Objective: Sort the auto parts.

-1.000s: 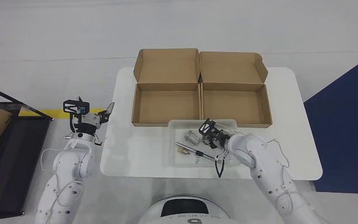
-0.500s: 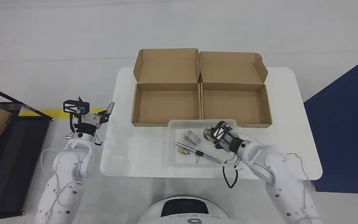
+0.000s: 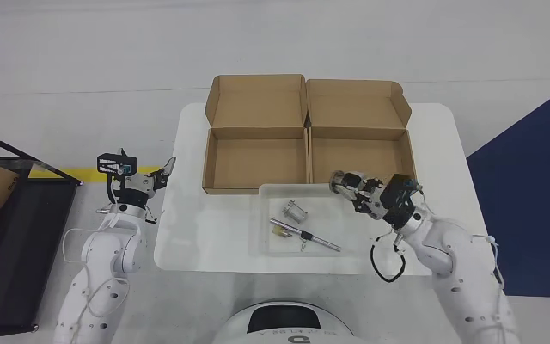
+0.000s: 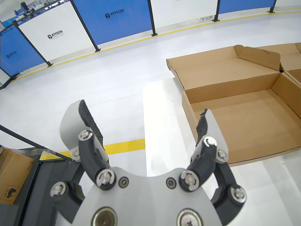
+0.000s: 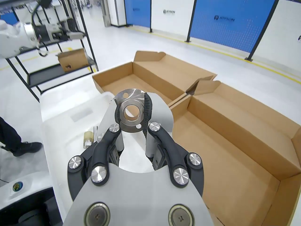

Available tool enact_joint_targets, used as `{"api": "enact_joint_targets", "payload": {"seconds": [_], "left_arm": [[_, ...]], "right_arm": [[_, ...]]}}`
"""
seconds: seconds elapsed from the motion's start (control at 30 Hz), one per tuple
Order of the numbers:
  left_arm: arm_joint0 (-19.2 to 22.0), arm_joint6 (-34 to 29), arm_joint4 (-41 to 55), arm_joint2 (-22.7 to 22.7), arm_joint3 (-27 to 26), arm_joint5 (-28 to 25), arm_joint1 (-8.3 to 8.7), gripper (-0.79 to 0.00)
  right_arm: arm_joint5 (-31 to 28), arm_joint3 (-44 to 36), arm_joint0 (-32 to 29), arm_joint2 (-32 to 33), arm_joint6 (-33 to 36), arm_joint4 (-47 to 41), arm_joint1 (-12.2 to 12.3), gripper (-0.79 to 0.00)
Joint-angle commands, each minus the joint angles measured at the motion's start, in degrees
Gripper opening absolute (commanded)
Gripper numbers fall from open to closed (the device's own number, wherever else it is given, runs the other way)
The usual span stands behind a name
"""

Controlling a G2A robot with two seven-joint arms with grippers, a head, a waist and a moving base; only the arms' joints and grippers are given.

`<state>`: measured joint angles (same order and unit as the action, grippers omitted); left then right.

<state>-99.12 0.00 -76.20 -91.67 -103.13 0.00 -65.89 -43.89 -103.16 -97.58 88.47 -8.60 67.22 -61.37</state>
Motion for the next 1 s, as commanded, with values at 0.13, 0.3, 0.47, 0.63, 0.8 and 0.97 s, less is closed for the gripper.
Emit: {"api": "enact_joint_targets", "payload": {"seconds": [0.13,0.3,0.47,0.63,0.8,0.97], "left_arm": [[0.0,0.0,0.0,0.0,0.0,0.0,0.0,0.0],[0.0,0.0,0.0,0.0,0.0,0.0,0.0,0.0],[0.0,0.0,0.0,0.0,0.0,0.0,0.0,0.0],[0.0,0.0,0.0,0.0,0.0,0.0,0.0,0.0],[0.0,0.0,0.0,0.0,0.0,0.0,0.0,0.0],[0.0,0.0,0.0,0.0,0.0,0.0,0.0,0.0]], "right_arm": [[-3.7,1.3,1.1,0.3,-2.8,-2.7,0.1,-0.785],[-3.7,1.3,1.1,0.3,-2.8,-2.7,0.1,-0.785],[-3.7,1.3,1.1,0.3,-2.8,-2.7,0.1,-0.785],[-3.7,3.8,2.5,-0.3,-0.9,-7.6,0.0,-0.785],[-6.8,11.1,7.4,-1.2,7.4,-23.5,0.2,-0.785],[-11.1,17.2,12.3,-5.0,19.6,-45.2,0.8,-0.785]]}}
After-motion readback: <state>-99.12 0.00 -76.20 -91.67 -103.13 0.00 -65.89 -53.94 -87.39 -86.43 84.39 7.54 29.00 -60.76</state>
